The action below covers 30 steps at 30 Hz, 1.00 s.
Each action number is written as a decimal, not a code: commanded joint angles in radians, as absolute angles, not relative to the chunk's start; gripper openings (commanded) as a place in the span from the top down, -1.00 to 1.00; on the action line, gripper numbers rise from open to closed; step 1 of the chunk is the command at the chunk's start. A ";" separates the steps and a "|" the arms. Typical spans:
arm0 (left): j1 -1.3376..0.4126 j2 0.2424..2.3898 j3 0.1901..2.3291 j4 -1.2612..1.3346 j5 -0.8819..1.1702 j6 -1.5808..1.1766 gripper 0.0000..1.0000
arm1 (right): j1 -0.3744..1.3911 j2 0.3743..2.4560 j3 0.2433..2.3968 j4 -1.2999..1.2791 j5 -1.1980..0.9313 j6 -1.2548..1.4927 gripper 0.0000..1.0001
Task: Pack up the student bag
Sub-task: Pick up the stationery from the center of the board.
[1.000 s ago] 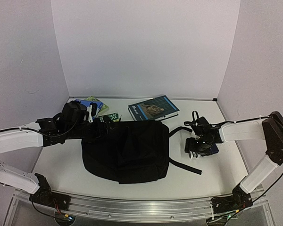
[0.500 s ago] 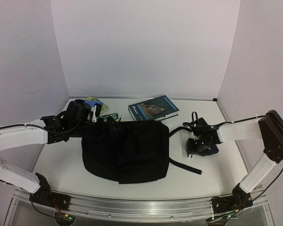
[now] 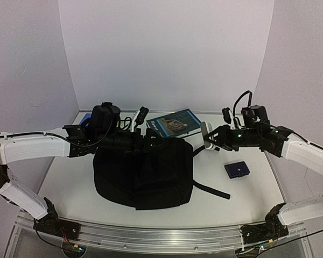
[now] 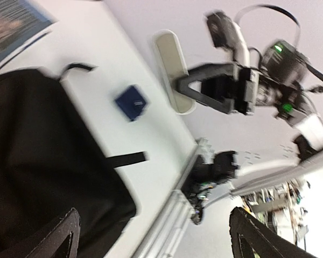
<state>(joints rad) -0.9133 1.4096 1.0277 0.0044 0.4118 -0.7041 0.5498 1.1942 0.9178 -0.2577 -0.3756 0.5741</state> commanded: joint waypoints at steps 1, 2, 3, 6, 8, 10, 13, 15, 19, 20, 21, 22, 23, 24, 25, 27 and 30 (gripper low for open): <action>-0.956 1.411 1.093 0.304 0.524 -0.679 -0.93 | 0.574 1.118 0.949 -0.061 -0.649 0.647 0.53; -0.957 1.416 1.088 0.358 0.530 -0.696 -0.93 | 0.581 1.107 0.939 -0.011 -0.682 0.674 0.53; -0.959 1.425 1.088 0.403 0.533 -0.708 -0.93 | 0.589 1.099 0.931 0.046 -0.707 0.701 0.53; -0.973 1.452 1.115 0.429 0.535 -0.720 -0.93 | 0.627 1.091 0.916 0.185 -0.768 0.762 0.53; -0.986 1.465 1.128 0.447 0.534 -0.724 -0.93 | 0.664 1.099 0.922 0.230 -0.790 0.780 0.53; -0.990 1.481 1.130 0.484 0.538 -0.741 -0.93 | 0.705 1.119 0.930 0.267 -0.809 0.790 0.53; -0.997 1.502 1.136 0.544 0.559 -0.761 -0.93 | 0.764 1.156 0.948 0.299 -0.825 0.796 0.54; -1.002 1.508 1.134 0.585 0.570 -0.770 -0.93 | 0.785 1.173 0.953 0.307 -0.825 0.793 0.55; -1.004 1.501 1.115 0.635 0.574 -0.786 -0.85 | 0.800 1.182 0.950 0.325 -0.827 0.799 0.55; -1.004 1.499 1.112 0.639 0.570 -0.787 -0.78 | 0.800 1.184 0.947 0.327 -0.827 0.800 0.55; -1.004 1.496 1.108 0.640 0.567 -0.789 -0.70 | 0.801 1.185 0.944 0.330 -0.827 0.802 0.55; -1.004 1.493 1.106 0.640 0.563 -0.791 -0.59 | 0.801 1.185 0.941 0.332 -0.827 0.804 0.55; -1.004 1.491 1.104 0.640 0.561 -0.793 -0.49 | 0.802 1.185 0.938 0.335 -0.826 0.805 0.55; -1.004 1.489 1.102 0.642 0.561 -0.795 -0.43 | 0.802 1.184 0.936 0.338 -0.824 0.806 0.55; -1.004 1.488 1.101 0.645 0.561 -0.797 -0.40 | 0.802 1.182 0.934 0.341 -0.823 0.808 0.55; -1.004 1.484 1.094 0.658 0.561 -0.802 -0.35 | 0.802 1.179 0.931 0.346 -0.823 0.811 0.55; -1.003 1.484 1.090 0.675 0.558 -0.810 -0.18 | 0.803 1.176 0.928 0.351 -0.829 0.815 0.54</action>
<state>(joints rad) -1.0016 1.5143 1.0861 0.5954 0.5532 -0.7956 0.7975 1.1912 0.9199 0.2575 -0.8071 0.8035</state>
